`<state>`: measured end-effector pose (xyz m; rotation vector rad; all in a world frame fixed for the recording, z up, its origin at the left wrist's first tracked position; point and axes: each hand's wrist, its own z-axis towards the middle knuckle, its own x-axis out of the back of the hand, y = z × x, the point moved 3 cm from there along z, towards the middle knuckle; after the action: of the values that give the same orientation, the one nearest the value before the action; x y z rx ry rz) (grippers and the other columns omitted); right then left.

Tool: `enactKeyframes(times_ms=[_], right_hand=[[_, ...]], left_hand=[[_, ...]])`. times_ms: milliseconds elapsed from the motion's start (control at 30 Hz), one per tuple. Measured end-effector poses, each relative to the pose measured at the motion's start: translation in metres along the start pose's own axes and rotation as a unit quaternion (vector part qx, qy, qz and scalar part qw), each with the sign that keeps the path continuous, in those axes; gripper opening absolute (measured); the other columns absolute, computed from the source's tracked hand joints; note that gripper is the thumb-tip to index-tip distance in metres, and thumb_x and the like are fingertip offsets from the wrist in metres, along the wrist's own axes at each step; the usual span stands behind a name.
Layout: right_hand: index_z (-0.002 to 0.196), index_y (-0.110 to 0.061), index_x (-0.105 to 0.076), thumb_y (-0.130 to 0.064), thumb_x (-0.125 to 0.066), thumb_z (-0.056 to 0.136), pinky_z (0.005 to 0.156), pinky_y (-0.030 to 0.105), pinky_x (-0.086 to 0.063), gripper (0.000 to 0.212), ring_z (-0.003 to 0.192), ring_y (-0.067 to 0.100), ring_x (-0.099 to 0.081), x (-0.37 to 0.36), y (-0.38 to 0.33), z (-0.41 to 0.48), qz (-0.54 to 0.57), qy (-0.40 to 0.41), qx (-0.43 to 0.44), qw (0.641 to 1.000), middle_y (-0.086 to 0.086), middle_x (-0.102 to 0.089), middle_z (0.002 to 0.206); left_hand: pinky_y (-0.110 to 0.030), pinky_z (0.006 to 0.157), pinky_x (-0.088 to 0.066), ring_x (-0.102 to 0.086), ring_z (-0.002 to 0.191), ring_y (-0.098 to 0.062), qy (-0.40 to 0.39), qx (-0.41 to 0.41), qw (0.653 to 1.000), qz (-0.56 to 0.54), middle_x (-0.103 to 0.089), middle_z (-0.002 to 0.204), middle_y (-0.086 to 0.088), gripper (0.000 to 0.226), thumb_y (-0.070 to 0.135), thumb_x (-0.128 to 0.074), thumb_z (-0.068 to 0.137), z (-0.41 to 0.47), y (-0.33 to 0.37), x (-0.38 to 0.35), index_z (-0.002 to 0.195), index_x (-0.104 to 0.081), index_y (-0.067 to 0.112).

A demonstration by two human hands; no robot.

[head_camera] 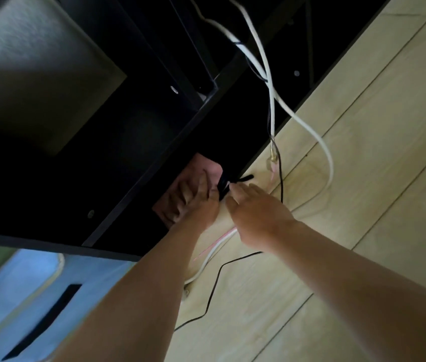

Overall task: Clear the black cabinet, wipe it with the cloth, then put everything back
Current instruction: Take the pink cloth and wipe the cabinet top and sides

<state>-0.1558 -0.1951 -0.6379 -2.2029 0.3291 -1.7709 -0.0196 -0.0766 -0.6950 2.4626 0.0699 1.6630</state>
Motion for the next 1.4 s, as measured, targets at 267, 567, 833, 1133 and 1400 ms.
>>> enactKeyframes(times_ms=[267, 567, 833, 1133, 1400], right_hand=[[0.090, -0.003, -0.067, -0.013, -0.050, 0.076, 0.076, 0.044, -0.049, 0.025, 0.085, 0.036, -0.061, -0.004, 0.061, -0.078, -0.030, 0.381, 0.005, 0.924, 0.018, -0.065, 0.097], [0.125, -0.002, -0.061, -0.039, -0.042, 0.090, 0.104, 0.056, -0.043, 0.054, 0.125, 0.044, -0.051, -0.018, 0.147, -0.056, -0.045, 0.234, -0.156, 0.959, 0.021, -0.054, 0.135], [0.159, -0.032, -0.018, -0.062, 0.002, 0.088, 0.120, 0.060, 0.002, 0.080, 0.154, 0.034, 0.006, -0.009, 0.170, -0.001, -0.105, 0.048, -0.188, 0.975, 0.004, 0.003, 0.169], [0.160, -0.029, 0.007, -0.059, 0.008, 0.088, 0.120, 0.061, 0.008, 0.078, 0.153, 0.035, 0.017, -0.005, 0.168, 0.000, -0.081, 0.034, -0.187, 0.978, 0.005, 0.017, 0.168], [0.150, -0.018, -0.045, -0.056, -0.026, 0.094, 0.117, 0.067, -0.017, 0.071, 0.148, 0.043, -0.029, -0.021, 0.174, 0.003, -0.073, 0.122, -0.158, 0.977, 0.016, -0.038, 0.159]], left_hand=[[-0.064, 0.118, 0.008, 0.015, 0.154, -0.022, 0.049, -0.124, 0.988, 0.076, 0.013, 0.167, 0.017, 0.073, 0.059, 0.004, 0.084, 0.015, -0.001, -0.003, 0.156, -0.004, 0.052], [-0.076, 0.105, 0.006, 0.015, 0.149, -0.045, 0.069, -0.064, 0.987, 0.128, 0.011, 0.168, 0.011, 0.070, 0.069, 0.000, 0.078, 0.046, 0.007, -0.011, 0.147, 0.009, 0.062], [-0.070, 0.114, 0.005, 0.014, 0.152, -0.036, 0.054, 0.007, 0.997, 0.047, 0.012, 0.168, 0.006, 0.059, 0.082, -0.007, 0.083, 0.064, 0.049, 0.011, 0.137, 0.015, 0.072], [-0.055, 0.122, -0.003, -0.003, 0.155, -0.016, 0.091, -0.073, 0.993, -0.018, -0.001, 0.166, 0.024, 0.085, 0.100, 0.010, 0.062, 0.153, 0.067, 0.027, 0.141, 0.005, 0.071], [-0.049, 0.116, -0.036, -0.049, 0.135, -0.015, 0.031, -0.075, 0.970, -0.229, -0.055, 0.144, 0.010, 0.086, 0.097, -0.038, 0.073, 0.338, 0.020, -0.016, 0.140, -0.052, 0.044]])
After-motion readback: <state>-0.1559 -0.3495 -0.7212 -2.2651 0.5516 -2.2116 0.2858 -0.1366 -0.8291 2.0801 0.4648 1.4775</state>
